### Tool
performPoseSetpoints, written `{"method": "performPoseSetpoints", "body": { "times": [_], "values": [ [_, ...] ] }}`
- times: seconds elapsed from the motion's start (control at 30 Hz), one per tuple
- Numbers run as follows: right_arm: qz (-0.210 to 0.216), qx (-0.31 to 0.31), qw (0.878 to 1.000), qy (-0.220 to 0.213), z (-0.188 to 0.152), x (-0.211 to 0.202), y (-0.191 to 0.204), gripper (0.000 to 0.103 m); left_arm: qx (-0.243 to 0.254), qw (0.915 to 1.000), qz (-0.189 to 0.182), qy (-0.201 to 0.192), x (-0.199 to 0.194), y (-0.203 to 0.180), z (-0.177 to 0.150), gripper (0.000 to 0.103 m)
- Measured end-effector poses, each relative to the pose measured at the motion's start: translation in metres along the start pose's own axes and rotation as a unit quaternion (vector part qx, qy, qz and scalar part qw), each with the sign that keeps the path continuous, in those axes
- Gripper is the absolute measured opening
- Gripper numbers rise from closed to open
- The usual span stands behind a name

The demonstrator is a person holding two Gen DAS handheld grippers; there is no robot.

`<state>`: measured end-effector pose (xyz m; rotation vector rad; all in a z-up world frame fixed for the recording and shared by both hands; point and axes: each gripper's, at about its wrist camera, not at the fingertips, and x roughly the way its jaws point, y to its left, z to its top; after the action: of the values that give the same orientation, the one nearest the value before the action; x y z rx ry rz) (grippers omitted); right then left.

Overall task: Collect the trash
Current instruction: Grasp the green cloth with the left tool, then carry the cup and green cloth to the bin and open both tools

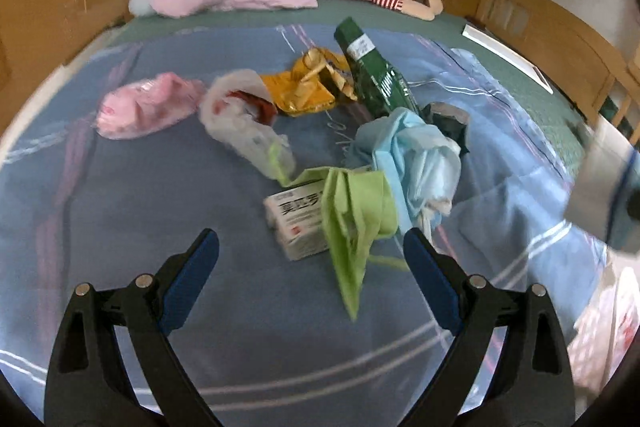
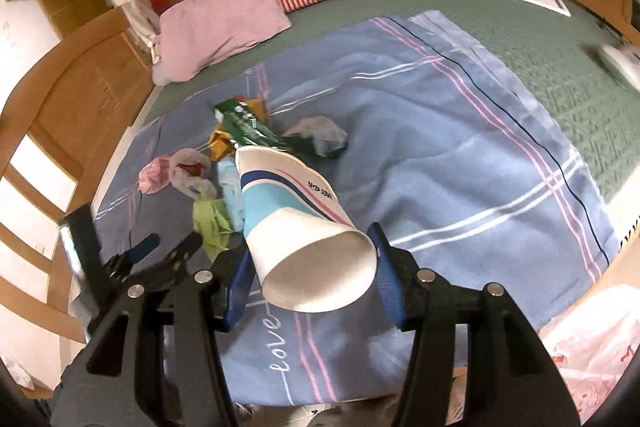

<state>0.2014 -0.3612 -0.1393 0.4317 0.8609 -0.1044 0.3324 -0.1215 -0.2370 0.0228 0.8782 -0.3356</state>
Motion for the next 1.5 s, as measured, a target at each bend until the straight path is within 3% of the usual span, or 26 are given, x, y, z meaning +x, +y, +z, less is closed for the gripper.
{"method": "performPoseSetpoints", "body": {
  "times": [0.17,0.23,0.3,0.33,0.37,0.4,0.77,0.97,1.2,1.3,1.5],
  "values": [
    [0.004,0.02,1.0,-0.003,-0.003,-0.002,-0.017,0.054,0.011,0.9998,0.016,0.007,0.024,-0.011,0.004,0.092],
    [0.007,0.025,1.0,-0.003,-0.004,-0.001,-0.021,0.054,0.009,0.9998,0.011,0.016,0.032,-0.012,0.003,0.08],
    [0.009,0.028,1.0,-0.002,-0.005,-0.002,-0.025,0.054,0.013,0.9996,0.006,0.022,0.036,-0.012,0.005,0.05],
    [0.009,0.029,1.0,-0.002,-0.004,-0.002,-0.026,0.054,0.017,0.9996,0.01,0.02,0.036,-0.013,0.005,0.043],
    [0.01,0.031,0.999,-0.002,-0.004,-0.002,-0.027,0.054,0.023,0.9994,0.01,0.022,0.036,-0.013,0.005,0.028],
    [0.011,0.032,0.999,-0.003,-0.004,-0.003,-0.028,0.054,0.023,0.9994,0.008,0.025,0.036,-0.012,0.006,0.025],
    [0.012,0.023,0.999,-0.034,-0.015,-0.038,-0.018,0.054,0.063,0.9959,0.043,-0.048,-0.052,-0.018,0.011,0.024],
    [0.009,0.032,0.997,-0.064,-0.028,-0.078,-0.019,0.054,0.097,0.9918,0.034,-0.075,-0.105,-0.045,0.009,0.024],
    [-0.032,0.062,0.99,-0.12,-0.058,-0.148,-0.041,0.054,0.144,0.984,-0.024,-0.102,-0.161,-0.115,-0.005,0.024],
    [-0.086,0.077,0.981,-0.156,-0.083,-0.189,-0.056,0.054,0.168,0.9783,-0.059,-0.107,-0.18,-0.154,-0.016,0.024],
    [-0.196,0.108,0.954,-0.199,-0.136,-0.243,-0.079,0.054,0.23,0.9579,-0.131,-0.112,-0.216,-0.241,-0.056,0.025]
  ]
}}
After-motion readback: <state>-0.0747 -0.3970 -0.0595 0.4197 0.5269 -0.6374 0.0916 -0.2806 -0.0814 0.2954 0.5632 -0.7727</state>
